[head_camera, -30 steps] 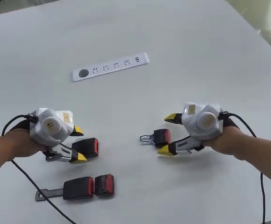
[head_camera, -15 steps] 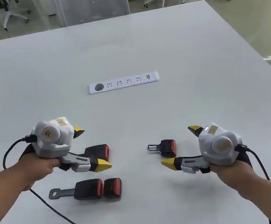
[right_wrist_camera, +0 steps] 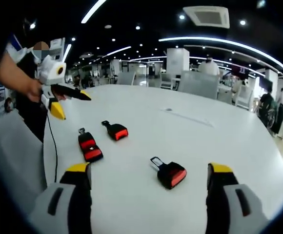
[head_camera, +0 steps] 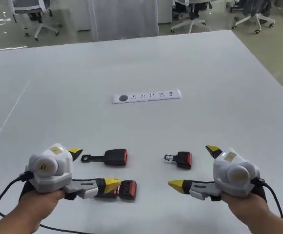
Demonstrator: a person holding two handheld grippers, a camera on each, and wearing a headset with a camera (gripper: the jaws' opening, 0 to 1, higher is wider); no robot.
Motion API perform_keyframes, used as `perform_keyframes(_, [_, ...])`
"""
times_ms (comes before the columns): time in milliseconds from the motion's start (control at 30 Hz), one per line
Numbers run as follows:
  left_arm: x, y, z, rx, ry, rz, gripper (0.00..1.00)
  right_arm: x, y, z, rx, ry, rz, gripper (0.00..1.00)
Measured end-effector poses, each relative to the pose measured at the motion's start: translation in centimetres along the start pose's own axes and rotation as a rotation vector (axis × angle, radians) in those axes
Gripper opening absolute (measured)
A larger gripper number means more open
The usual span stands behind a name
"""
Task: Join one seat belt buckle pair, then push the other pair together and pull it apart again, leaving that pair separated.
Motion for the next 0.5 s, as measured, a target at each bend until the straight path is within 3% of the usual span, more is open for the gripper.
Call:
perform_keyframes(67, [-1.2, -0.2, -0.3, 0.036, 0.007, -0.017, 1.0, -0.7, -0.3, 0.8, -0.002, -0.009, -0.002, 1.0])
perform_keyframes(200, [-3.0, 0.1, -1.0, 0.077, 0.031, -0.004, 1.0, -1.9, -0.5, 1.9, -0.014, -0.014, -0.01, 1.0])
perform_keyframes(500, [-7.0, -0.5, -0.9, 0.089, -0.002, -0.044, 1.0, -4.5, -0.4, 3.7, -0.021, -0.009, -0.014, 1.0])
Point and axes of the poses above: the centre of the closed fingertips' face, and the gripper's own axes: x roughly forward along the fingers, z roughly to its left, y roughly out of its underside, the point moved 1 cm from there along -x, roughly backward along the fingers, and after that the axes turned 15 degrees about -z, right-handed, at the moved point
